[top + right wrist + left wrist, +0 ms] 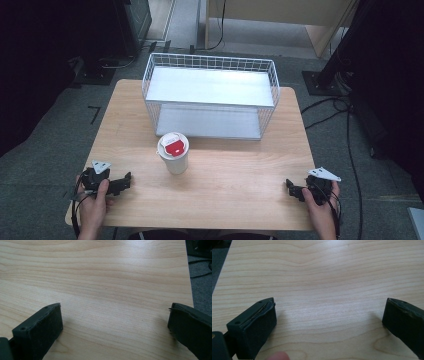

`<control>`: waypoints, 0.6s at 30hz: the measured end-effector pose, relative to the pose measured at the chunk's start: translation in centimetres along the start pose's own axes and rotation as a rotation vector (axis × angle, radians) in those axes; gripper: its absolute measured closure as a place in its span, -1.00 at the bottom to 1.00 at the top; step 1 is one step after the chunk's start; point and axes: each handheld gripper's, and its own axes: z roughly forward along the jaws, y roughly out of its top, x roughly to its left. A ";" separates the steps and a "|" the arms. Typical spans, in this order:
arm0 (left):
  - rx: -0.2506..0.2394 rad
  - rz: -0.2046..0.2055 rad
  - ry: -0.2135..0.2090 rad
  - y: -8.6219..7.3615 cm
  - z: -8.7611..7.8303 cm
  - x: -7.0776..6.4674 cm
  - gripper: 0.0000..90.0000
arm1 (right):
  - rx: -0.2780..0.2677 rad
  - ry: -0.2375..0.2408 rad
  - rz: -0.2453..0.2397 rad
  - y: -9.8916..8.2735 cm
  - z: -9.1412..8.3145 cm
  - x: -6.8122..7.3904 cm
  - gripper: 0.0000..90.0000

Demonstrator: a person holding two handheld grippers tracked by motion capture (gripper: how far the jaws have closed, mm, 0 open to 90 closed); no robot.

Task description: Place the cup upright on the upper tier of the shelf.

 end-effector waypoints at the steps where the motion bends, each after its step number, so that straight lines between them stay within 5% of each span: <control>1: -0.001 0.000 -0.003 0.0 0.0 0.0 -1.00 | 0.000 0.000 0.000 0.0 0.0 0.0 -1.00; 10: -0.039 0.008 -0.038 0.3 -0.4 -1.0 -1.00 | -0.002 0.002 -0.001 -0.1 -0.1 0.2 -1.00; 18: -0.077 0.060 -0.139 1.5 -1.3 -2.6 -1.00 | -0.002 0.002 -0.001 -0.1 -0.1 0.2 -1.00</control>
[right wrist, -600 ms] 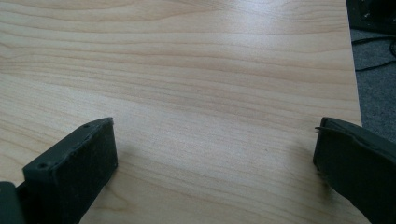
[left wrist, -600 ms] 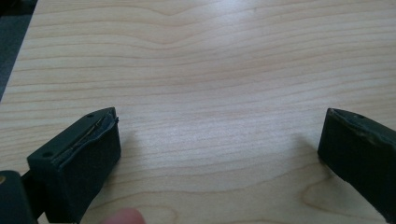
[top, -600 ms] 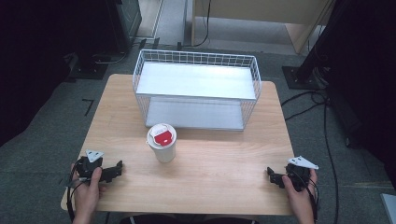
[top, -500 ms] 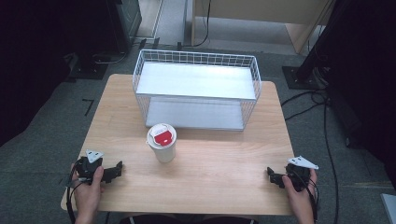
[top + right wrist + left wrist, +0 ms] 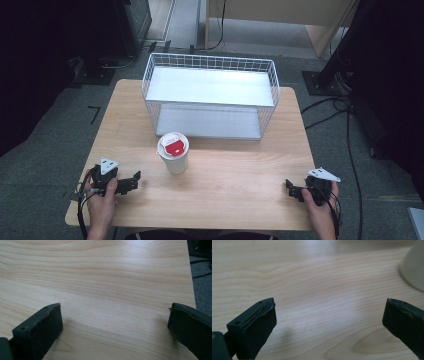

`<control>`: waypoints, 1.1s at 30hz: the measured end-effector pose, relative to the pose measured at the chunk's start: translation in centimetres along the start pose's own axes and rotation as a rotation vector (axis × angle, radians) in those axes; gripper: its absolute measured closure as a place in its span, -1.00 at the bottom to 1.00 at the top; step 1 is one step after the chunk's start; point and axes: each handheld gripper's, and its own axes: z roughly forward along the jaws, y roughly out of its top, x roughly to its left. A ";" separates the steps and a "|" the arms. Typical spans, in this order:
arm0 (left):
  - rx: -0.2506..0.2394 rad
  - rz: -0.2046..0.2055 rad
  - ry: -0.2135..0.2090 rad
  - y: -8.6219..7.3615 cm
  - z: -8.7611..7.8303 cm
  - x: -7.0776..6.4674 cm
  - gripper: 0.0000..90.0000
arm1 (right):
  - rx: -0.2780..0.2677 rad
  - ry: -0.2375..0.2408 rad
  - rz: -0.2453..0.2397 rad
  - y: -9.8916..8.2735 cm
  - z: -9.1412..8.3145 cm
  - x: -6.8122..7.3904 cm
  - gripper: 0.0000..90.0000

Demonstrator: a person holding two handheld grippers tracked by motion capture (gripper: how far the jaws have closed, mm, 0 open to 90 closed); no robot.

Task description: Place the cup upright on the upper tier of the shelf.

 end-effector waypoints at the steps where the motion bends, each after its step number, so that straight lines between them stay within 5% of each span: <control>1: -0.013 0.010 -0.027 0.4 -0.2 -0.6 -1.00 | 0.000 0.000 0.000 0.0 0.0 0.0 -1.00; 9: -0.059 0.005 -0.119 1.6 0.2 -2.8 -1.00 | 0.000 0.000 0.000 0.0 0.0 0.0 -1.00; 15: -0.076 0.049 -0.177 2.4 0.9 -5.1 -1.00 | 0.000 0.000 0.000 0.0 0.0 0.0 -1.00; 33: -0.195 0.072 -0.276 3.8 1.7 -9.1 -1.00 | 0.000 0.002 0.000 0.0 0.0 0.0 -1.00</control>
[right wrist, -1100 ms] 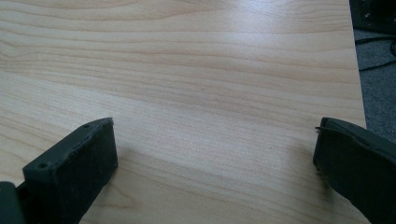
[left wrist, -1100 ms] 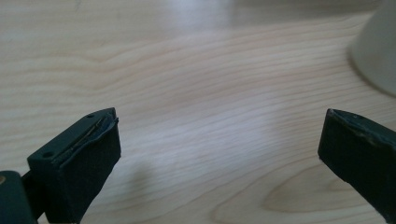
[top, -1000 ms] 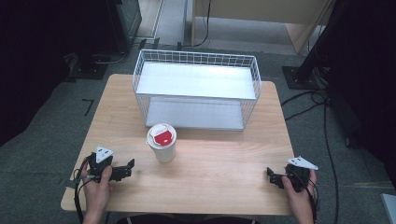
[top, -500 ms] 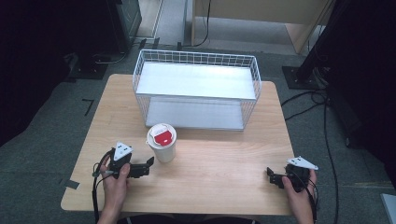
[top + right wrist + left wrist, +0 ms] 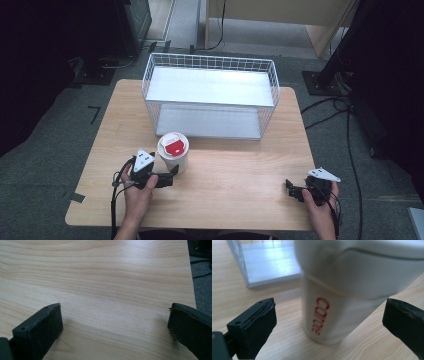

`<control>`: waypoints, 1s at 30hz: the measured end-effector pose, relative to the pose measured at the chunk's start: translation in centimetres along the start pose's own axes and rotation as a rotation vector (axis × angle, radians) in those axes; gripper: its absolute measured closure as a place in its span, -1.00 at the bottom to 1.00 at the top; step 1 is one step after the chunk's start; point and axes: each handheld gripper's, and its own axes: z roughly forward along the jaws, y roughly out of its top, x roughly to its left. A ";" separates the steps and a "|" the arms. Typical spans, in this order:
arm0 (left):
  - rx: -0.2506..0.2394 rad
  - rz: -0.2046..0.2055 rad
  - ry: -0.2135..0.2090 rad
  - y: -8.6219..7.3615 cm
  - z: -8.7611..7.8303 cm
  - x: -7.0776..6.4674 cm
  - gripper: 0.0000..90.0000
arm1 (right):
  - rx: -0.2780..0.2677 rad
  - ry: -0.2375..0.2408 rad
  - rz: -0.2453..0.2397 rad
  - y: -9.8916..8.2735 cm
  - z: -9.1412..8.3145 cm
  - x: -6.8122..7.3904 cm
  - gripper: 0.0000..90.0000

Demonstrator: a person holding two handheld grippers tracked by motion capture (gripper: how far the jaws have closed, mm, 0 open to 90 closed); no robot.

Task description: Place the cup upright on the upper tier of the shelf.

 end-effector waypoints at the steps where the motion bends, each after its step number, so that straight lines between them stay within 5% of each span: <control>1: -0.006 0.004 -0.004 0.0 0.1 -0.1 -1.00 | 0.000 0.001 -0.003 0.0 0.0 0.0 -1.00; 9: -0.040 -0.039 -0.039 0.2 1.5 -0.5 -1.00 | 0.002 0.004 -0.004 0.0 0.0 0.0 -1.00; 17: -0.074 -0.021 -0.024 0.3 2.7 -0.6 -0.88 | 0.003 0.006 -0.005 0.0 0.0 0.0 -1.00; 30: -0.131 -0.016 -0.063 0.2 3.5 -0.2 -0.90 | 0.003 0.007 -0.005 0.0 0.0 0.0 -1.00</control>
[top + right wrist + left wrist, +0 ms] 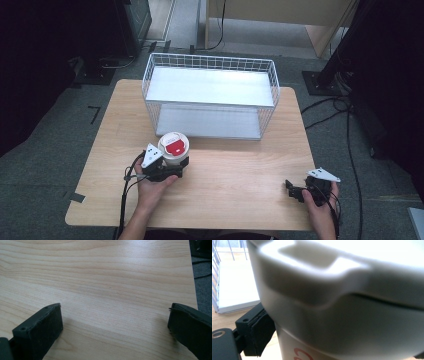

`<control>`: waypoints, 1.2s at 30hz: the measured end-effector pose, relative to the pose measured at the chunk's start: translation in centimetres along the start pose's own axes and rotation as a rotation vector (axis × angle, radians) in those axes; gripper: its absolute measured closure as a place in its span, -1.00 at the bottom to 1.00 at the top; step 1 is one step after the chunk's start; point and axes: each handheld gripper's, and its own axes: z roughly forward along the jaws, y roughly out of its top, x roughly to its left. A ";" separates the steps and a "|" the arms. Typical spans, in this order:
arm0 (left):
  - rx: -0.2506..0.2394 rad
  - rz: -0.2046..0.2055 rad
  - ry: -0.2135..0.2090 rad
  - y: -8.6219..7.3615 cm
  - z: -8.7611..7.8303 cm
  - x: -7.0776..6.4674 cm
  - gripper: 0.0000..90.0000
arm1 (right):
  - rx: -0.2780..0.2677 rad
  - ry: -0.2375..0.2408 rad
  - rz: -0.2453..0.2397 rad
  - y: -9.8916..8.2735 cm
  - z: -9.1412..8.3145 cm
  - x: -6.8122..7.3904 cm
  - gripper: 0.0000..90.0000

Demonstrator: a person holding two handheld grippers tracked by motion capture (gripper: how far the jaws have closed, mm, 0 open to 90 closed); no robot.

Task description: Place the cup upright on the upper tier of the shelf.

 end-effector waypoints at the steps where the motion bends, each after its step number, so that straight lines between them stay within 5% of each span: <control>1: -0.001 0.004 -0.002 0.0 0.1 0.0 -0.91 | 0.000 0.000 0.000 0.0 0.0 0.0 -1.00; 14: -0.038 0.037 0.032 0.0 0.4 -0.5 -0.85 | -0.001 0.004 -0.003 0.0 0.0 0.0 -1.00; 23: -0.057 0.009 0.035 0.3 0.5 -0.3 -0.84 | -0.001 0.003 -0.003 0.0 0.0 0.0 -1.00; 36: -0.114 0.022 0.030 2.7 -0.4 -0.9 -0.83 | -0.001 0.003 -0.003 0.0 0.0 0.0 -1.00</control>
